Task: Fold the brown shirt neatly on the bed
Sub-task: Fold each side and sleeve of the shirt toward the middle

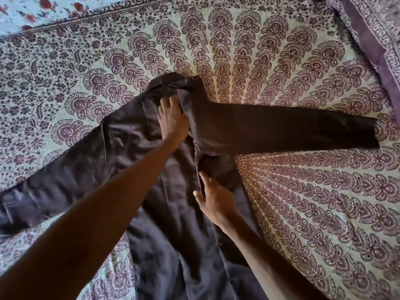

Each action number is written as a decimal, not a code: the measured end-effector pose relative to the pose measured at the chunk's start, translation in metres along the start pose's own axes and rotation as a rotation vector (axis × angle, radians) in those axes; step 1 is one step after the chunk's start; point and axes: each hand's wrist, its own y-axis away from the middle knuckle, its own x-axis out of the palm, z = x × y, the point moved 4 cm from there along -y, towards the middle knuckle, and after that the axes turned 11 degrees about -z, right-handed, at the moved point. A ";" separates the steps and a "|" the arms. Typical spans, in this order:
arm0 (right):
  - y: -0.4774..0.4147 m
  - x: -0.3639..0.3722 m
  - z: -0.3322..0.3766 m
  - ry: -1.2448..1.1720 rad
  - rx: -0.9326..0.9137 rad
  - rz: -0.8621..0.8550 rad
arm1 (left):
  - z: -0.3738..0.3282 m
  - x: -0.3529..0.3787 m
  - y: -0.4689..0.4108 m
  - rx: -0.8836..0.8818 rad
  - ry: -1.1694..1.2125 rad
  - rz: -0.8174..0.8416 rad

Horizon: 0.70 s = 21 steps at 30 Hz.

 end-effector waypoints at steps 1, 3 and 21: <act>0.011 0.001 -0.005 -0.016 -0.004 -0.023 | 0.003 -0.003 0.020 0.035 0.040 0.017; 0.038 0.004 -0.016 0.001 -0.039 -0.074 | 0.013 -0.005 0.061 0.022 0.106 0.134; 0.109 -0.047 -0.101 0.102 0.180 -0.166 | 0.005 -0.015 0.203 0.095 -0.088 0.176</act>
